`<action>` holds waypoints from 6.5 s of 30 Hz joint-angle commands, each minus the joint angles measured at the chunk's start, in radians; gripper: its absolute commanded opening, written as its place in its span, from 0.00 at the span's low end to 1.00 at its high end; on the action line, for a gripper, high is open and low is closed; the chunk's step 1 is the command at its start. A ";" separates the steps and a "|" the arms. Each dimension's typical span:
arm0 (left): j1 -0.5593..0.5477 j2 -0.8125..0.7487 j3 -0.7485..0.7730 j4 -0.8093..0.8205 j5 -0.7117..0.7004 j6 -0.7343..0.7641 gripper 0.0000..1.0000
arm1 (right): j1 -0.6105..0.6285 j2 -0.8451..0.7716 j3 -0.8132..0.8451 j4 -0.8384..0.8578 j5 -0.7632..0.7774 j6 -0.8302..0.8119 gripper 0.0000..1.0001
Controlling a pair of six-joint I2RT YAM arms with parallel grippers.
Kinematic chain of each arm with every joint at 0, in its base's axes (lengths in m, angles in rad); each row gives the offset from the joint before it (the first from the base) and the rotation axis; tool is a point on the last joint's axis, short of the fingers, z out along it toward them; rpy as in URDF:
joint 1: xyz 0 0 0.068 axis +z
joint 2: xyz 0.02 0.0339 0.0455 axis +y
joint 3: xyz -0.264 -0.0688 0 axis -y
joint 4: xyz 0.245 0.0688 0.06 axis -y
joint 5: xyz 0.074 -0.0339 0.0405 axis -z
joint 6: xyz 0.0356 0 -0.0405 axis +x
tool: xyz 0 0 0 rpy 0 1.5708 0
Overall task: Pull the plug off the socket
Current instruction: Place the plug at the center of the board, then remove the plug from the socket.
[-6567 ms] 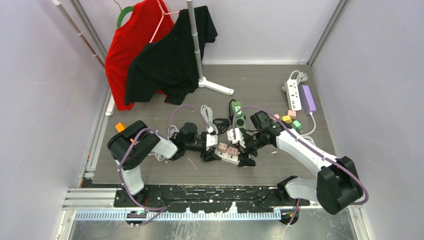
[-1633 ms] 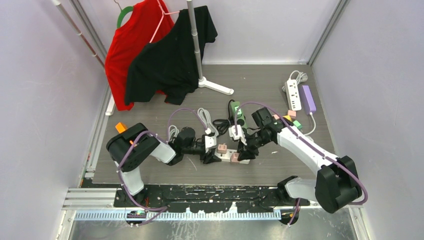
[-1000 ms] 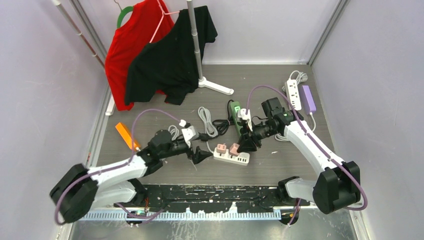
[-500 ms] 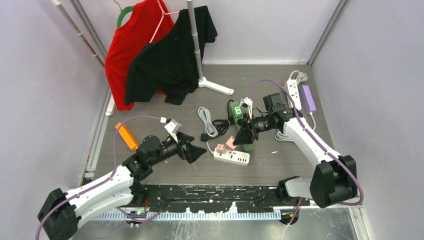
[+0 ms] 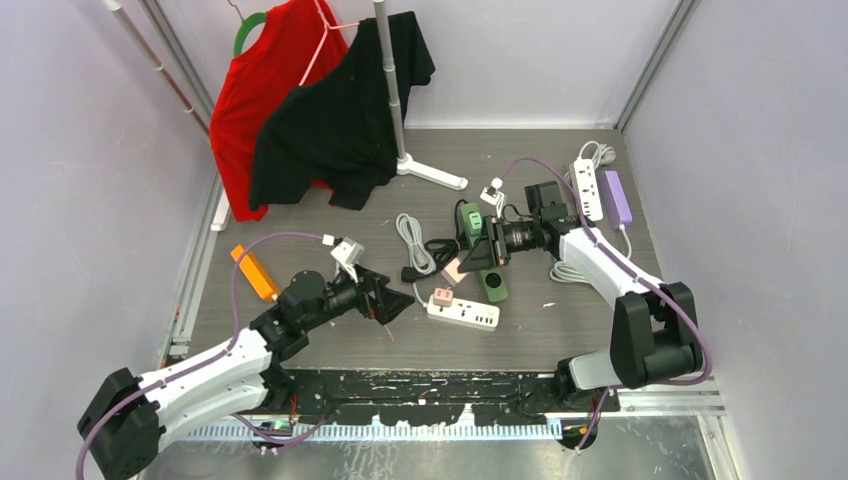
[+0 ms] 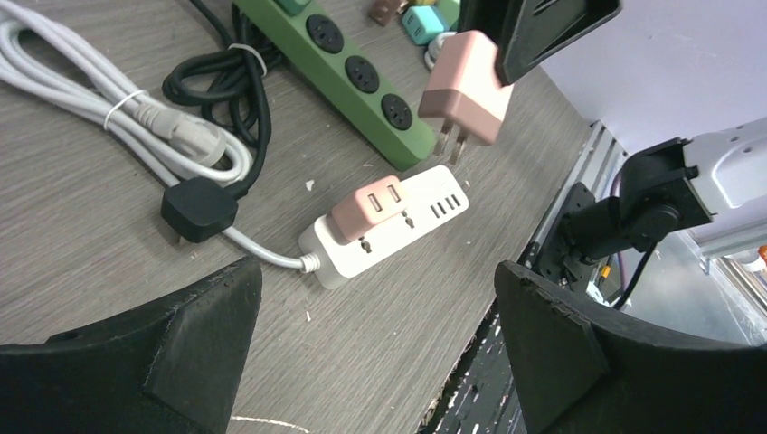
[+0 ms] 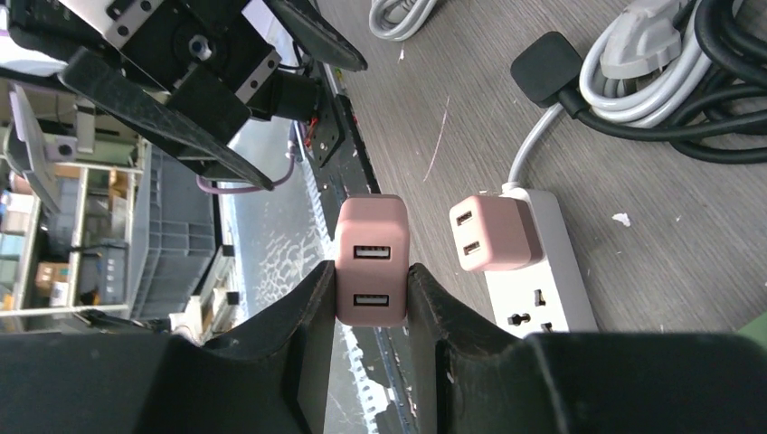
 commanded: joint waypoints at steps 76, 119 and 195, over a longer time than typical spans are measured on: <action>-0.005 0.377 0.260 -0.093 -0.153 -0.006 0.00 | -0.028 0.084 0.091 -0.036 0.067 0.098 0.71; 0.788 0.338 0.220 -0.618 -0.278 -0.334 0.58 | -0.054 0.046 0.105 -0.086 0.112 0.010 0.72; 0.372 0.189 -0.058 0.272 0.358 -0.332 0.96 | -0.060 -0.050 0.072 -0.078 0.025 -0.086 0.72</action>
